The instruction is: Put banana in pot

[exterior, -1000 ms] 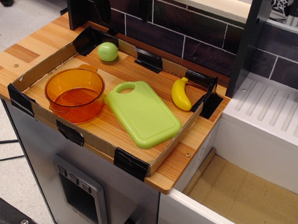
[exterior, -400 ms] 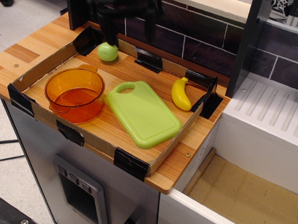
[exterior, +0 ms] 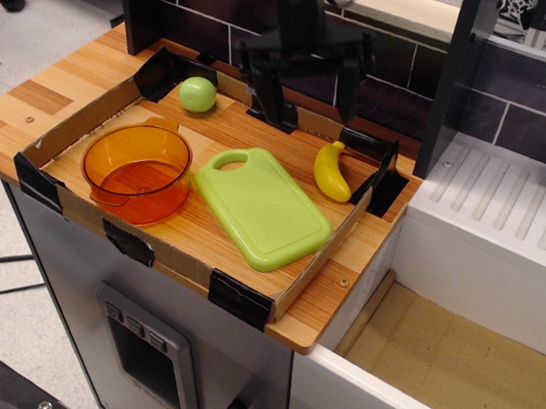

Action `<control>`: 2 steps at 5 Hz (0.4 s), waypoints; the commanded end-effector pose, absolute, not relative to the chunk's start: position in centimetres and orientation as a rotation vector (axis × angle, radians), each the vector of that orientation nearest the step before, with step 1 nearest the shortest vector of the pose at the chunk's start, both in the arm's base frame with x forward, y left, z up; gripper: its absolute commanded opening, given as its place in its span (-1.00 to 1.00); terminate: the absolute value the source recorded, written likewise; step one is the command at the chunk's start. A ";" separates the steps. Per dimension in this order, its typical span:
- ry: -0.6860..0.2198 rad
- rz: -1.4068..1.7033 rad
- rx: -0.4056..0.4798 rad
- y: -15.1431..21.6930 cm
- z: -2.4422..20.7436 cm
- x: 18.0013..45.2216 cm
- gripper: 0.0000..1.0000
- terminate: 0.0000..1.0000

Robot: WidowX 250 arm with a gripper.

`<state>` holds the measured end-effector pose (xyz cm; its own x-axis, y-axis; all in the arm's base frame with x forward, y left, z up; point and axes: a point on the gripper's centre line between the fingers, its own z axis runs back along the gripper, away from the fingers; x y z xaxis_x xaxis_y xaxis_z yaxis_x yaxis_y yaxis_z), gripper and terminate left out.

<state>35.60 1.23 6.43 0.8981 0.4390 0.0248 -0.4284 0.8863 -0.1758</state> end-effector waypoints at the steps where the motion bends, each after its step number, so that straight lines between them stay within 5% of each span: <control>1: -0.138 0.434 -0.139 -0.2 5.9 36.5 1.00 -1.00; 2: -0.132 0.443 -0.129 -0.5 5.2 36.7 1.00 -1.00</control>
<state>36.01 -0.60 3.50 0.8979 0.4371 0.0514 -0.4276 0.8941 -0.1333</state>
